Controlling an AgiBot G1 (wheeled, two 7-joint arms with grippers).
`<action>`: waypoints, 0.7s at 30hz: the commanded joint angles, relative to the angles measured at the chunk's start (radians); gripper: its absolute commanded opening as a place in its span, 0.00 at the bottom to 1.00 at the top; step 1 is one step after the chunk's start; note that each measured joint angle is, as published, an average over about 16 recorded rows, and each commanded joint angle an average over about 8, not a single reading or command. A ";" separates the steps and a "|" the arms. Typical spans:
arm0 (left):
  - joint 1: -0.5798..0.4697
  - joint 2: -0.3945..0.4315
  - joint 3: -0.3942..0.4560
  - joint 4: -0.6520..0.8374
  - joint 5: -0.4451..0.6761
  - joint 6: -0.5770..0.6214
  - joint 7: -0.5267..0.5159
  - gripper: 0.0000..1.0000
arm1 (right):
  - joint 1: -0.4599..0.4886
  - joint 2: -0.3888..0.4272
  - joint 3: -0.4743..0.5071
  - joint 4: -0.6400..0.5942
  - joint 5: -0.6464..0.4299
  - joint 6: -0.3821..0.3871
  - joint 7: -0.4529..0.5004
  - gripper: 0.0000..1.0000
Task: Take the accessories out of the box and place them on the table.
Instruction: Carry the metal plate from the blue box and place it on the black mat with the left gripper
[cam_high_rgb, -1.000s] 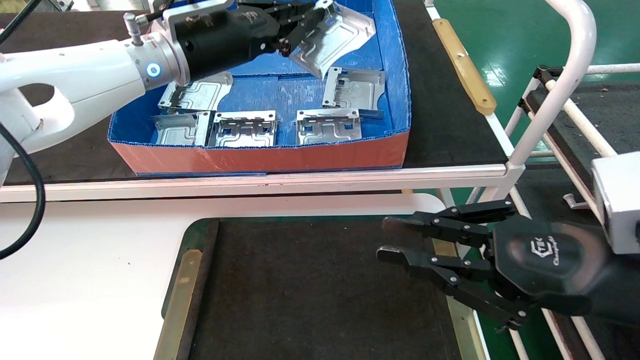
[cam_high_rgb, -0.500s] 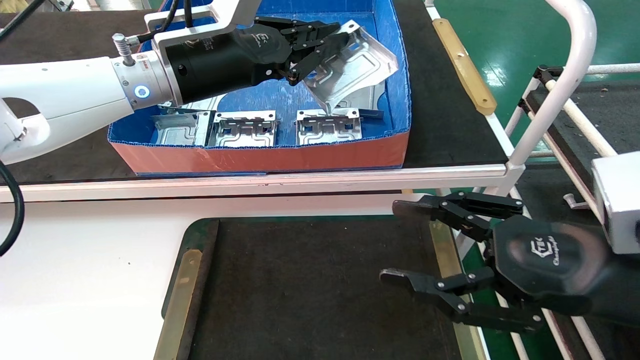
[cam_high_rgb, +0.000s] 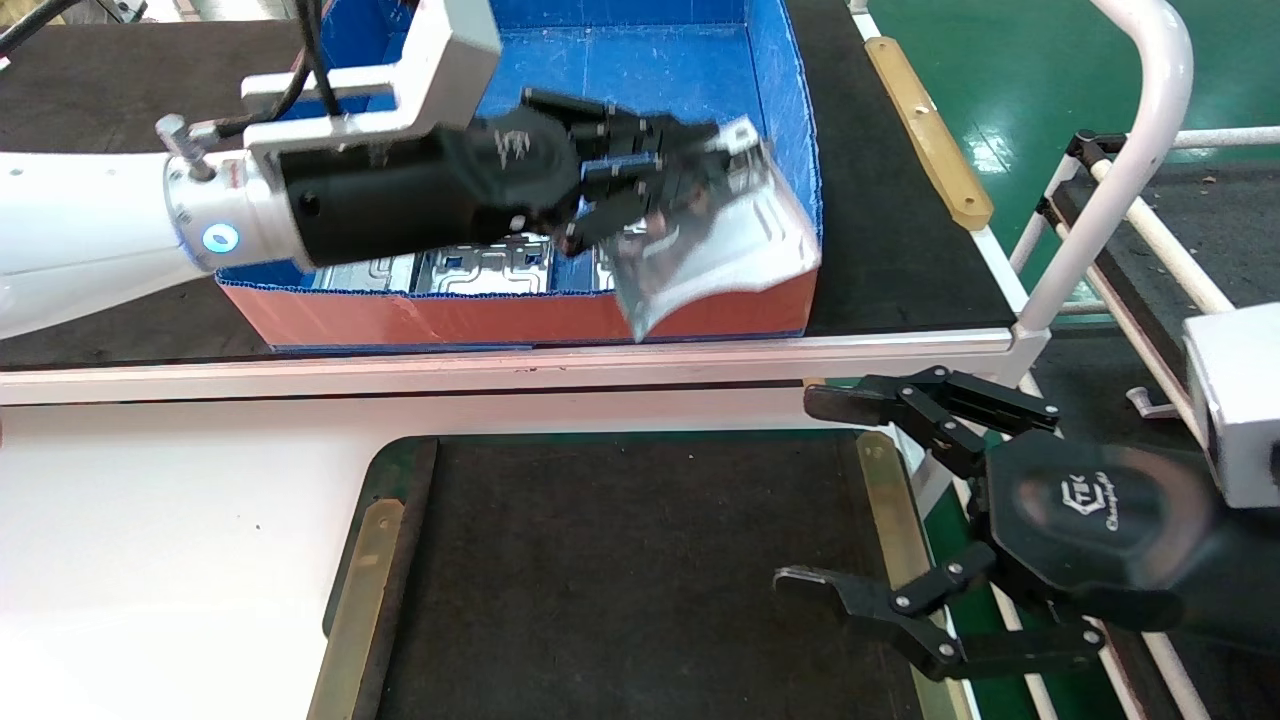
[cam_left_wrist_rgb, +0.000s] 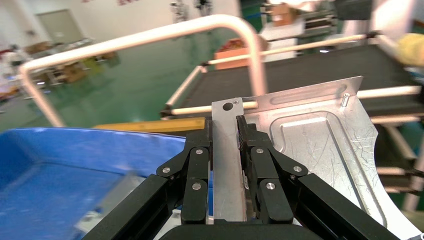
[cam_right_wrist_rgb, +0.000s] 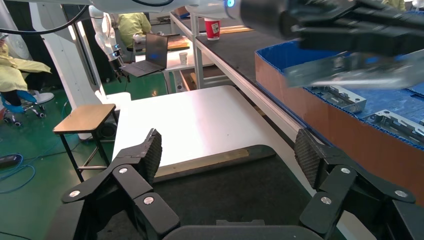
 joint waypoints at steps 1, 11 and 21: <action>0.001 -0.008 0.004 0.004 0.005 0.042 0.000 0.00 | 0.000 0.000 0.000 0.000 0.000 0.000 0.000 1.00; 0.039 -0.033 0.041 -0.044 0.032 0.072 0.026 0.00 | 0.000 0.000 0.000 0.000 0.000 0.000 0.000 1.00; 0.103 -0.070 0.085 -0.180 -0.005 0.084 0.030 0.00 | 0.000 0.000 0.000 0.000 0.000 0.000 0.000 1.00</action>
